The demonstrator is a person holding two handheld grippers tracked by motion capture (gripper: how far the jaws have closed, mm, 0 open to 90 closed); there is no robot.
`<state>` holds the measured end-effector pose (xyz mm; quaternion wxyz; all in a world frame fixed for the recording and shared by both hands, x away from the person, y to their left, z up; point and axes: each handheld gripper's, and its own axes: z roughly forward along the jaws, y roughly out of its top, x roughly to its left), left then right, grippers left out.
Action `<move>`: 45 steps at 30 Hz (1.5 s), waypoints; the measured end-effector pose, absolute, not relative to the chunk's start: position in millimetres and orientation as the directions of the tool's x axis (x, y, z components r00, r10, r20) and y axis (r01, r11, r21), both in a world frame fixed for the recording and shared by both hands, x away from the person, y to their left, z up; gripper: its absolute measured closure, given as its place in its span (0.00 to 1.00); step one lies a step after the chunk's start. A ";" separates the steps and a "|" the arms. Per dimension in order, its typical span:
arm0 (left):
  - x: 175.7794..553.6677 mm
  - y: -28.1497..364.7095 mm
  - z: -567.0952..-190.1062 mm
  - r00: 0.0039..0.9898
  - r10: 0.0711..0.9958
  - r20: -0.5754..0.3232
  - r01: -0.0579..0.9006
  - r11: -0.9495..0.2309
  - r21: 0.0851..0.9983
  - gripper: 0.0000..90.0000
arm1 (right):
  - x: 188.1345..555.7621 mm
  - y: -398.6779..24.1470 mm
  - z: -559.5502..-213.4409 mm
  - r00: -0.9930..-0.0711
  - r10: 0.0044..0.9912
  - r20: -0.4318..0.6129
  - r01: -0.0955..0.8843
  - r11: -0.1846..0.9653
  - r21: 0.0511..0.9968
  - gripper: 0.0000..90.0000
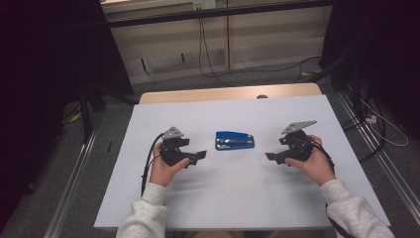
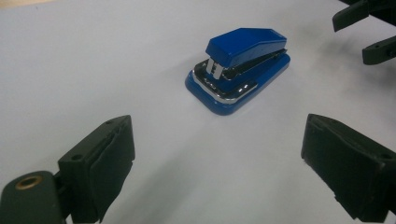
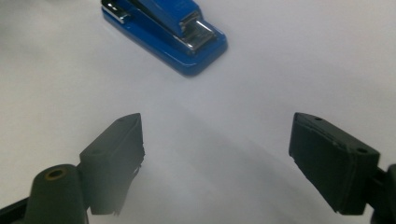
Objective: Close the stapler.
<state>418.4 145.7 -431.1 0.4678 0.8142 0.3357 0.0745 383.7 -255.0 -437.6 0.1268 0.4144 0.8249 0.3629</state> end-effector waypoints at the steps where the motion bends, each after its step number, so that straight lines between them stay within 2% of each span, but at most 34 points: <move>1: 416.2 147.0 -430.5 0.766 0.613 -0.192 0.472 -0.335 0.816 0.10 | 381.5 -253.9 -437.3 -0.626 0.775 0.092 0.593 0.395 0.702 0.18; 5: 408.0 154.7 -429.8 0.777 0.612 -0.148 0.445 -0.368 0.816 0.10 | 372.5 -252.3 -439.2 -0.632 0.770 0.085 0.598 0.415 0.686 0.18; 12: 396.8 173.6 -430.2 0.761 0.620 -0.193 0.469 -0.319 0.823 0.09 | 356.7 -257.9 -440.3 -0.640 0.762 0.098 0.606 0.423 0.674 0.17; 22: 379.5 197.1 -429.2 0.737 0.647 -0.198 0.473 -0.283 0.834 0.08 | 336.7 -263.4 -434.8 -0.647 0.757 0.092 0.587 0.417 0.694 0.16; 38: 353.8 216.7 -434.7 0.750 0.645 -0.150 0.455 -0.337 0.825 0.06 | 317.7 -271.4 -434.5 -0.648 0.756 0.091 0.579 0.412 0.704 0.15; 45: 346.8 230.2 -434.2 0.730 0.664 -0.161 0.462 -0.307 0.832 0.06 | 311.3 -273.2 -436.0 -0.651 0.753 0.099 0.575 0.404 0.711 0.15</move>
